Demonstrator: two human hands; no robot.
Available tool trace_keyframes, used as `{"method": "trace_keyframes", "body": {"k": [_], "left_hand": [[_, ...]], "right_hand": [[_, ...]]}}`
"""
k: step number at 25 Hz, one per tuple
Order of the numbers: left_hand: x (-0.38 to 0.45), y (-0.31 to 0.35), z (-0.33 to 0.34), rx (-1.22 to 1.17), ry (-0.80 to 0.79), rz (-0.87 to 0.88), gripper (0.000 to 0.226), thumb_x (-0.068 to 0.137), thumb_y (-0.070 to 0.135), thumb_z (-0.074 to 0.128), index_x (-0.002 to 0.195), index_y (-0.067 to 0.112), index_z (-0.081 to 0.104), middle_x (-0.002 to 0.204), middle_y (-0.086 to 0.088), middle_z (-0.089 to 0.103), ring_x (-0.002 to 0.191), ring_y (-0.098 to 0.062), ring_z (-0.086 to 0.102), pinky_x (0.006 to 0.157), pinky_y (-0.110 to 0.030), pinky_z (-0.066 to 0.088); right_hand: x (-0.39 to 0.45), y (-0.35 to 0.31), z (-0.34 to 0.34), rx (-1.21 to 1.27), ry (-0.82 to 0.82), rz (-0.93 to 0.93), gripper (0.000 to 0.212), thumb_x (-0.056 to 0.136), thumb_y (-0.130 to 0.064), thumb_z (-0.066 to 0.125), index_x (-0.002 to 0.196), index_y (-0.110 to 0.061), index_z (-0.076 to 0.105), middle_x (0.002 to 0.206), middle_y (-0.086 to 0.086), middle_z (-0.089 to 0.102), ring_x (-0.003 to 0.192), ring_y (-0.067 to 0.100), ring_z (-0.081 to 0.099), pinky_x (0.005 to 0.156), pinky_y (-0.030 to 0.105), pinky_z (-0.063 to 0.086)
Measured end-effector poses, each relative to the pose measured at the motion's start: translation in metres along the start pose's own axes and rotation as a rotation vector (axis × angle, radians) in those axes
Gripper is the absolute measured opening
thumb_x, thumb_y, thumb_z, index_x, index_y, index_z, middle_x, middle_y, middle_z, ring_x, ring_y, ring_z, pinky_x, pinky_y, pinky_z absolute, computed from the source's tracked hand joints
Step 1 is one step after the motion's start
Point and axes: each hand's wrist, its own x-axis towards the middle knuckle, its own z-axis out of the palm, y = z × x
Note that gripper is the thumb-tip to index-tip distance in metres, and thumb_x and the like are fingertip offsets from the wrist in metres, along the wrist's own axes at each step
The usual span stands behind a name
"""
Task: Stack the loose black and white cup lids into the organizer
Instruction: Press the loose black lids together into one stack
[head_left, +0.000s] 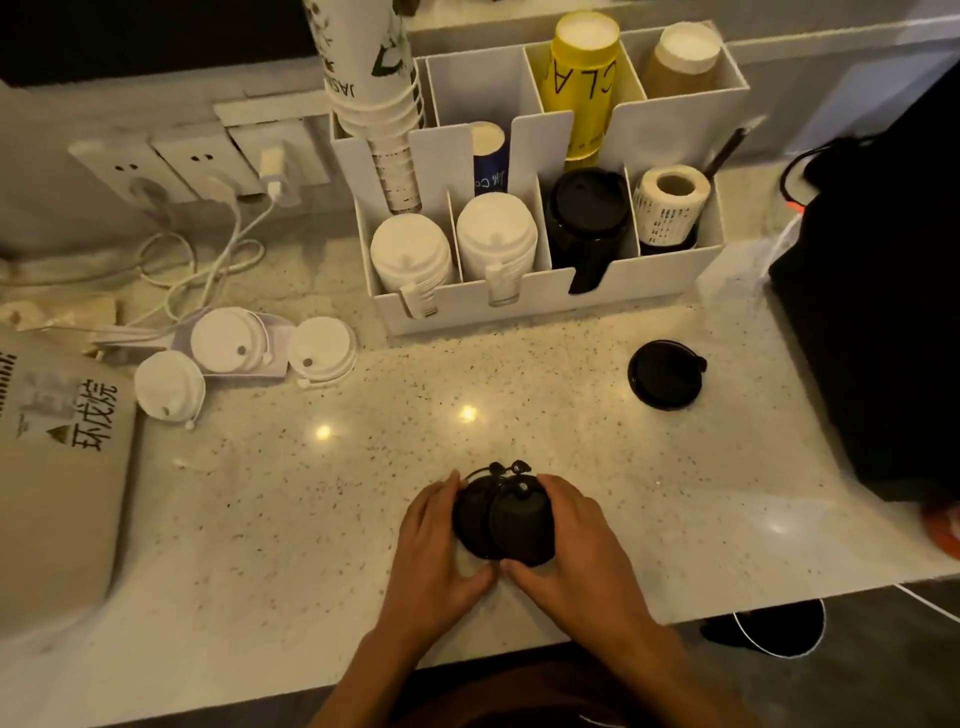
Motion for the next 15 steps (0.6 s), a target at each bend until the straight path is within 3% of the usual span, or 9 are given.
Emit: {"method": "trace_keyframes", "body": {"k": [6, 10, 15], "left_hand": [[-0.002, -0.005, 0.005, -0.045, 0.002, -0.025, 0.105, 0.075, 0.05, 0.075, 0.155, 0.032, 0.009, 0.153, -0.005, 0.041, 0.142, -0.02, 0.032, 0.115, -0.045, 0.036], [-0.002, -0.007, 0.005, -0.04, 0.003, 0.007, 0.097, 0.076, 0.05, 0.069, 0.154, 0.018, 0.02, 0.151, -0.008, 0.044, 0.139, -0.025, 0.037, 0.113, -0.051, 0.037], [-0.003, -0.009, 0.002, -0.019, -0.009, 0.05, 0.099, 0.076, 0.048, 0.069, 0.155, 0.019, 0.018, 0.151, -0.008, 0.039, 0.139, -0.016, 0.029, 0.116, -0.04, 0.029]], "right_hand": [[0.008, -0.014, 0.024, -0.112, -0.019, 0.02, 0.088, 0.069, -0.05, 0.073, 0.145, -0.026, 0.035, 0.142, -0.01, 0.048, 0.122, 0.012, 0.045, 0.099, 0.026, 0.046], [0.009, -0.015, 0.03, -0.153, -0.016, 0.042, 0.089, 0.068, -0.051, 0.073, 0.145, -0.023, 0.036, 0.142, -0.008, 0.05, 0.123, 0.014, 0.044, 0.098, 0.029, 0.048], [0.01, -0.015, 0.036, -0.244, -0.01, 0.037, 0.09, 0.069, -0.052, 0.073, 0.145, -0.022, 0.036, 0.143, -0.005, 0.05, 0.126, 0.019, 0.043, 0.097, 0.033, 0.049]]}}
